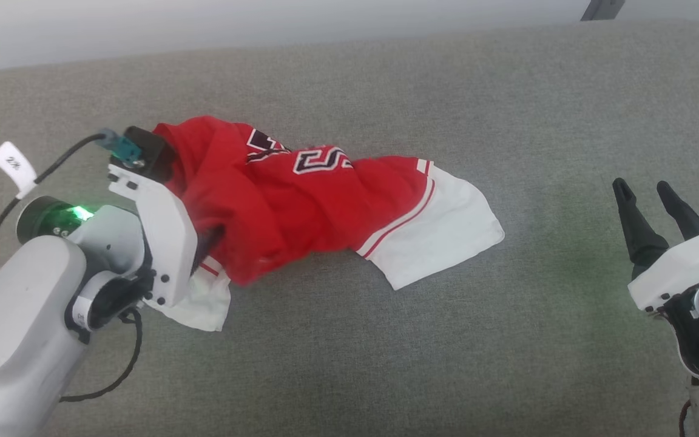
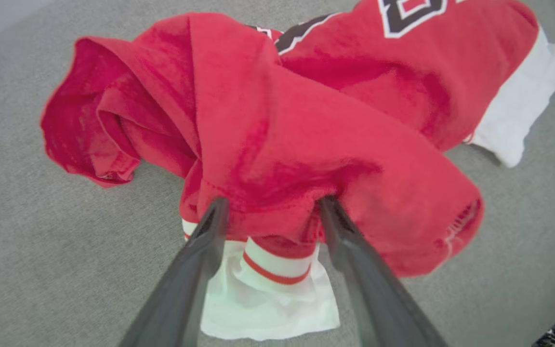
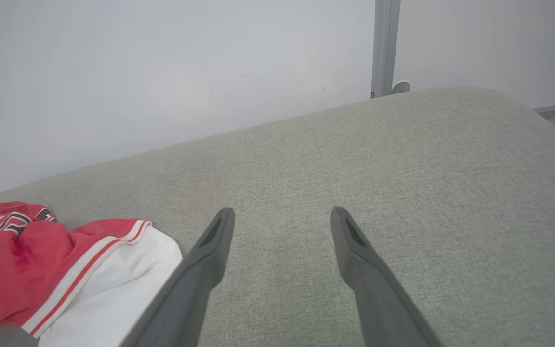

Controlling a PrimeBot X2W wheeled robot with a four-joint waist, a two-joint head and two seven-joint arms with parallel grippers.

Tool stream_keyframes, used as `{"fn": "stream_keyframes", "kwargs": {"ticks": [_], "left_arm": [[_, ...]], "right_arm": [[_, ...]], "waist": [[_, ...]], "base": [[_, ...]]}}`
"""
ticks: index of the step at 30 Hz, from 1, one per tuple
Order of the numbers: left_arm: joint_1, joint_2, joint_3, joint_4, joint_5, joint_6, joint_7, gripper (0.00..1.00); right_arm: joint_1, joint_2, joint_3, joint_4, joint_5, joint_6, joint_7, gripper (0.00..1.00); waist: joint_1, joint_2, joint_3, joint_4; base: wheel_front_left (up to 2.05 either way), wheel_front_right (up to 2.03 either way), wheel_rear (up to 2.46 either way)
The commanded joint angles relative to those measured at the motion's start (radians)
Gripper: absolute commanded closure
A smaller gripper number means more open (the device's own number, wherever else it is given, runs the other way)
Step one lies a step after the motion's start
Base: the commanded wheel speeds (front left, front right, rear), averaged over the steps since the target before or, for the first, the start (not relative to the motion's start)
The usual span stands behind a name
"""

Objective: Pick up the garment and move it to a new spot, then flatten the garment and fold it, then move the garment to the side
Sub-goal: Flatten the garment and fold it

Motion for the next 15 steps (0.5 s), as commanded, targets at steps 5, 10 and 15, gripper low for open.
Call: {"fn": "stream_keyframes", "kwargs": {"ticks": [5, 10, 15], "left_arm": [[-0.026, -0.007, -0.009, -0.051, 0.003, 0.046, 0.059, 0.0], [-0.029, -0.036, -0.034, -0.132, -0.009, 0.091, 0.127, 0.0], [-0.014, -0.056, -0.082, -0.18, 0.01, 0.112, 0.177, 0.0]], "right_arm": [[0.012, 0.0, 0.002, -0.006, -0.01, -0.001, 0.007, 0.0], [0.02, 0.005, 0.006, -0.007, -0.015, -0.001, 0.012, 0.0], [0.018, 0.007, 0.017, -0.011, -0.014, -0.001, 0.015, 0.0]], "waist": [[0.0, 0.0, -0.016, 0.006], [0.0, 0.0, -0.027, 0.008], [0.0, 0.0, -0.027, 0.002]], "base": [[0.0, 0.0, 0.0], [0.0, 0.0, 0.0], [0.0, 0.0, 0.0]]}}
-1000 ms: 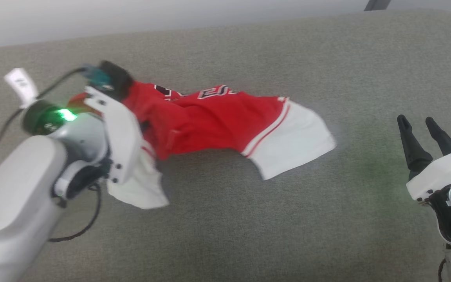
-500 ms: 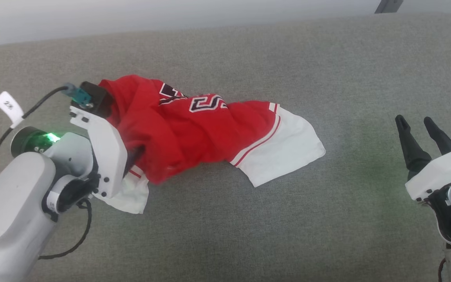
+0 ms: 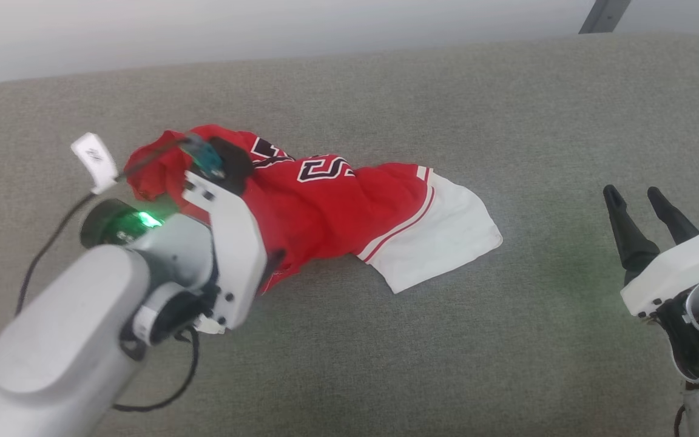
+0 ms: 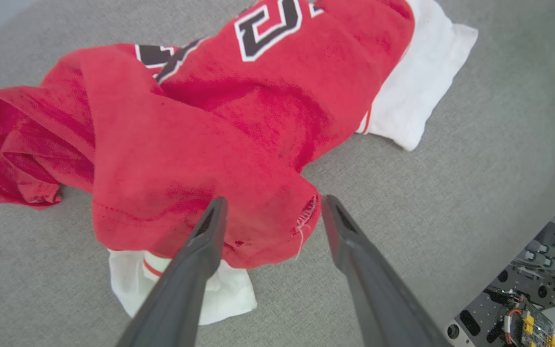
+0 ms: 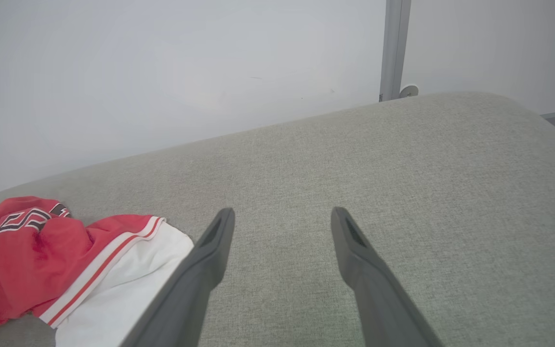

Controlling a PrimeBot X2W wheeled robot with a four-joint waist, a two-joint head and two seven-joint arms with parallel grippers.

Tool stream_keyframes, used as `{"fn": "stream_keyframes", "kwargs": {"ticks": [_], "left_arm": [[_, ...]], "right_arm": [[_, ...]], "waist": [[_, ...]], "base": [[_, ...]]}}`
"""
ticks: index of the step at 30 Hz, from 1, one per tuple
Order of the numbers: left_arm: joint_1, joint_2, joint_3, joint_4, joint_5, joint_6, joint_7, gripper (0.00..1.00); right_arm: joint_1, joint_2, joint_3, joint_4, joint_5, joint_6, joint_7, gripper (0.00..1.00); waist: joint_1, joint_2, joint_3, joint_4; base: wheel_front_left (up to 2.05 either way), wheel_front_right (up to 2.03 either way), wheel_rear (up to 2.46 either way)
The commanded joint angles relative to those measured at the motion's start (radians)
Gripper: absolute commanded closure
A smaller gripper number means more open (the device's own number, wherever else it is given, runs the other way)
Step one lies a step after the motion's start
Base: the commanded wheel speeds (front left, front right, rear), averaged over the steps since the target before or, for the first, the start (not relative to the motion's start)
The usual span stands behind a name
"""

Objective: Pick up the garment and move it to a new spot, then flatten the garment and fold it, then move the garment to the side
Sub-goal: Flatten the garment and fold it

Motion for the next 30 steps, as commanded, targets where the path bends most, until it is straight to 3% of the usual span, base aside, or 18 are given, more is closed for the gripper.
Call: {"fn": "stream_keyframes", "kwargs": {"ticks": [1, 10, 11, 12, 13, 14, 22, 30], "left_arm": [[0.01, -0.005, -0.009, 0.0, 0.009, 0.004, 0.008, 0.0], [-0.011, -0.007, -0.094, 0.106, 0.121, -0.022, -0.026, 0.0], [-0.012, -0.009, -0.1, 0.123, 0.122, -0.03, -0.035, 0.14], [-0.011, -0.014, -0.102, 0.141, 0.122, -0.039, -0.045, 0.61], [-0.011, -0.014, -0.102, 0.141, 0.122, -0.039, -0.045, 0.61], [-0.014, -0.017, -0.107, 0.155, 0.121, -0.054, -0.056, 1.0], [-0.046, -0.035, -0.082, 0.217, 0.086, -0.1, -0.115, 1.0], [-0.083, 0.007, -0.002, 0.15, 0.065, -0.062, -0.143, 1.0]], "right_arm": [[0.004, 0.003, 0.004, -0.002, -0.005, -0.001, 0.002, 0.0], [-0.018, 0.001, 0.02, 0.001, 0.006, -0.001, -0.006, 0.0], [-0.019, 0.001, 0.021, 0.002, 0.007, -0.001, -0.008, 0.0], [-0.019, -0.001, 0.021, 0.003, 0.007, -0.001, -0.009, 0.0], [-0.019, -0.001, 0.021, 0.003, 0.007, -0.001, -0.009, 0.0], [-0.018, -0.002, 0.02, 0.004, 0.007, -0.001, -0.011, 0.0], [-0.014, -0.009, 0.01, 0.009, 0.007, -0.001, -0.02, 0.0], [-0.004, -0.004, -0.007, 0.004, -0.006, -0.001, -0.017, 0.0]], "waist": [[0.0, -0.0001, 0.002, -0.003], [0.0, -0.0001, 0.027, -0.028], [0.0, -0.0001, 0.029, -0.03], [0.0, -0.0001, 0.031, -0.032], [0.0, -0.0001, 0.031, -0.032], [0.0, -0.0001, 0.033, -0.033], [0.0, -0.0001, 0.036, -0.028], [0.0, -0.0001, 0.027, -0.009]], "base": [[0.0, 0.0, 0.0], [0.0, 0.0, 0.0], [0.0, 0.0, 0.0], [0.0, 0.0, 0.0], [0.0, 0.0, 0.0], [0.0, 0.0, 0.0], [0.0, 0.0, 0.0], [0.0, 0.0, 0.0]]}}
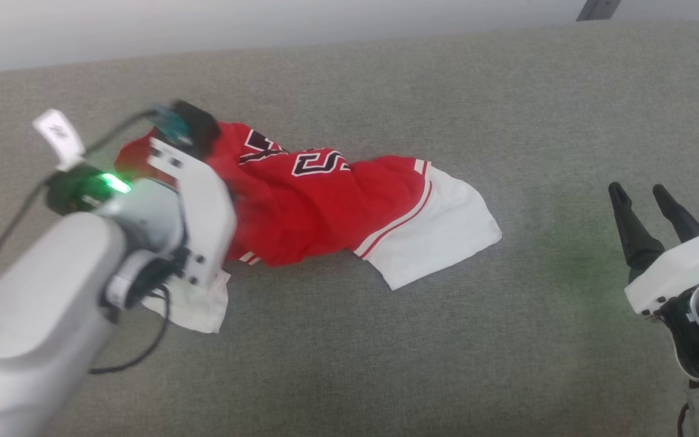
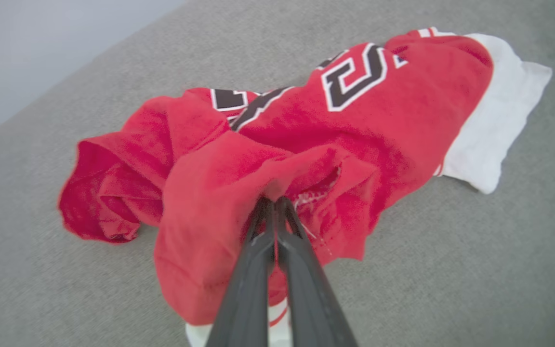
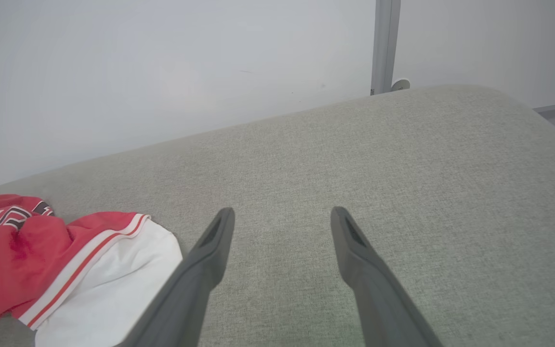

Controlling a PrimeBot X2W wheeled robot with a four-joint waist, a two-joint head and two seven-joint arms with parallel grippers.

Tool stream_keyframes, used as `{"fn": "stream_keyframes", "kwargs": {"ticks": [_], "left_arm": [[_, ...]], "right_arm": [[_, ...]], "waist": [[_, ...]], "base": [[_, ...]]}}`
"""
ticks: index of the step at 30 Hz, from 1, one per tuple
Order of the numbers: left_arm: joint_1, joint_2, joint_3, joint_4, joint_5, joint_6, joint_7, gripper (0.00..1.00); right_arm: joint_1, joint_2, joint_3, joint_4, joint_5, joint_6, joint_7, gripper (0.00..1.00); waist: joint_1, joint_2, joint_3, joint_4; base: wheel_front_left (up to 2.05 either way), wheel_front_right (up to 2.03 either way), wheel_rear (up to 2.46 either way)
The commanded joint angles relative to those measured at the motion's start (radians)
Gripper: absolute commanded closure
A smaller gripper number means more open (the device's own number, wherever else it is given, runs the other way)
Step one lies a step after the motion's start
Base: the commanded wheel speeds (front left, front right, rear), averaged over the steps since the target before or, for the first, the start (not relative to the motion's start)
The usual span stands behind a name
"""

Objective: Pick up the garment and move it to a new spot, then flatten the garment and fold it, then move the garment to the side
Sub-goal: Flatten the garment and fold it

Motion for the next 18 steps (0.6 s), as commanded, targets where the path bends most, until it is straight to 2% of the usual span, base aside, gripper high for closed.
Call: {"fn": "stream_keyframes", "kwargs": {"ticks": [1, 6, 11, 18], "left_arm": [[-0.01, 0.017, 0.018, -0.012, -0.004, 0.01, -0.008, 1.0], [-0.009, 0.066, 0.08, -0.036, -0.016, 0.048, -0.036, 1.0], [-0.008, 0.107, 0.131, -0.017, -0.014, 0.065, -0.082, 1.0], [-0.016, 0.11, 0.155, 0.027, -0.021, 0.048, -0.142, 1.0]], "right_arm": [[0.003, 0.003, -0.004, -0.007, -0.008, -0.001, -0.002, 0.0], [0.006, 0.005, -0.007, -0.012, -0.01, -0.001, 0.003, 0.0], [0.006, 0.005, -0.009, -0.015, -0.009, -0.001, 0.007, 0.0], [0.002, 0.002, -0.008, -0.02, -0.006, -0.001, 0.009, 0.0]], "waist": [[0.0, 0.0, -0.001, 0.004], [0.0, 0.0, -0.001, 0.012], [0.0, 0.0, 0.002, 0.017], [0.0, 0.0, 0.008, 0.018]], "base": [[0.0, 0.0, 0.0], [0.0, 0.0, 0.0], [0.0, 0.0, 0.0], [0.0, 0.0, 0.0]]}}
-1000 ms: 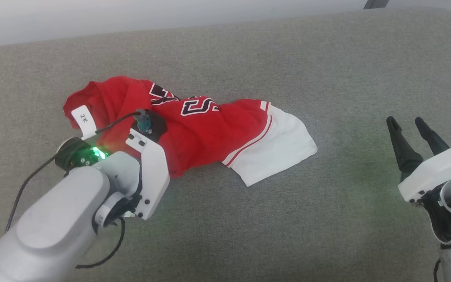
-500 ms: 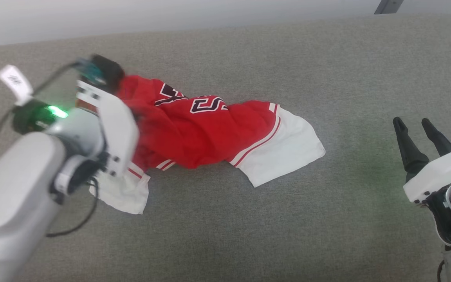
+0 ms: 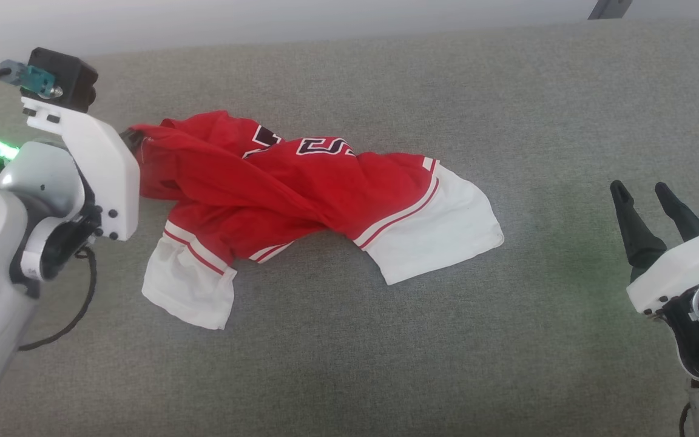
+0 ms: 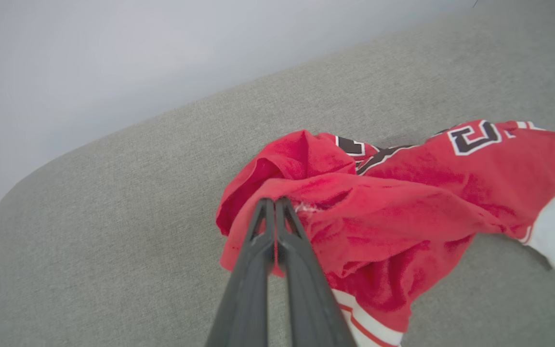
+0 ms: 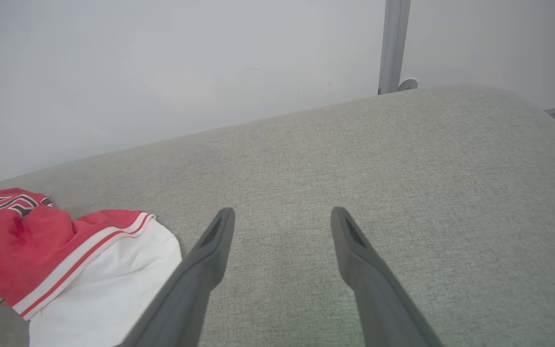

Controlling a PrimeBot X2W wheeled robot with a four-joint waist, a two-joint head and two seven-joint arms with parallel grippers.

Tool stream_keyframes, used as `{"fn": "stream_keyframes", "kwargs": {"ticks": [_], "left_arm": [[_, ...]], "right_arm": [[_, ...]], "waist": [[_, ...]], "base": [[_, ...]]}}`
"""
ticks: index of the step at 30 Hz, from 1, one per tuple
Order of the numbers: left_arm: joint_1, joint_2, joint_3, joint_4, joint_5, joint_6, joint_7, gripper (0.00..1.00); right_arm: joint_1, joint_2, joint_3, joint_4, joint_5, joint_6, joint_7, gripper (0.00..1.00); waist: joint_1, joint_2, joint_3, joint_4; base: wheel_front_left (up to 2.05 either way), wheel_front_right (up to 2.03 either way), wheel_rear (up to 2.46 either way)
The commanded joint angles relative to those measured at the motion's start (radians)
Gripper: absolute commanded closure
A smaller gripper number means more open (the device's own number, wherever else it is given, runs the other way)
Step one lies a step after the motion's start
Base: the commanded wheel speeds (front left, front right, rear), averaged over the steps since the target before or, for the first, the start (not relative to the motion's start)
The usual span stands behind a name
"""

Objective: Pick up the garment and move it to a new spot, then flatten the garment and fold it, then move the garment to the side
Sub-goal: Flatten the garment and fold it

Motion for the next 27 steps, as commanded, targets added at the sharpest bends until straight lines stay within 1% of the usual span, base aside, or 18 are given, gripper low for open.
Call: {"fn": "stream_keyframes", "kwargs": {"ticks": [1, 9, 10, 11, 17, 23, 27], "left_arm": [[-0.02, -0.008, -0.002, 0.007, -0.001, -0.01, -0.015, 1.0], [-0.115, -0.079, -0.04, 0.054, 0.034, -0.055, -0.056, 1.0], [-0.115, -0.079, -0.04, 0.054, 0.034, -0.055, -0.056, 1.0], [-0.15, -0.102, -0.051, 0.081, 0.046, -0.069, -0.068, 1.0], [-0.247, -0.166, -0.087, 0.199, 0.078, -0.109, -0.099, 1.0], [-0.321, -0.215, -0.116, 0.36, 0.1, -0.148, -0.124, 1.0], [-0.35, -0.241, -0.133, 0.469, 0.112, -0.166, -0.147, 1.0]], "right_arm": [[-0.001, -0.001, -0.003, -0.003, 0.001, -0.001, 0.001, 0.0], [-0.014, -0.002, 0.002, -0.006, 0.002, -0.001, 0.004, 0.0], [-0.014, -0.002, 0.002, -0.006, 0.002, -0.001, 0.004, 0.0], [-0.018, 0.001, 0.008, -0.006, 0.004, -0.001, 0.004, 0.0], [-0.037, 0.006, 0.03, 0.004, 0.009, -0.001, -0.006, 0.0], [-0.061, 0.007, 0.059, 0.018, 0.022, -0.001, -0.021, 0.0], [-0.077, 0.011, 0.08, 0.035, 0.027, -0.001, -0.037, 0.0]], "waist": [[0.0, 0.0, 0.003, 0.0], [0.0, 0.0, 0.019, -0.005], [0.0, 0.0, 0.019, -0.005], [0.0, 0.0, 0.024, -0.011], [0.0, 0.0, 0.048, -0.039], [0.0, 0.0, 0.08, -0.074], [0.0, 0.0, 0.1, -0.093]], "base": [[0.0, 0.0, 0.0], [0.0, 0.0, 0.0], [0.0, 0.0, 0.0], [0.0, 0.0, 0.0], [0.0, 0.0, 0.0], [0.0, 0.0, 0.0], [0.0, 0.0, 0.0]]}}
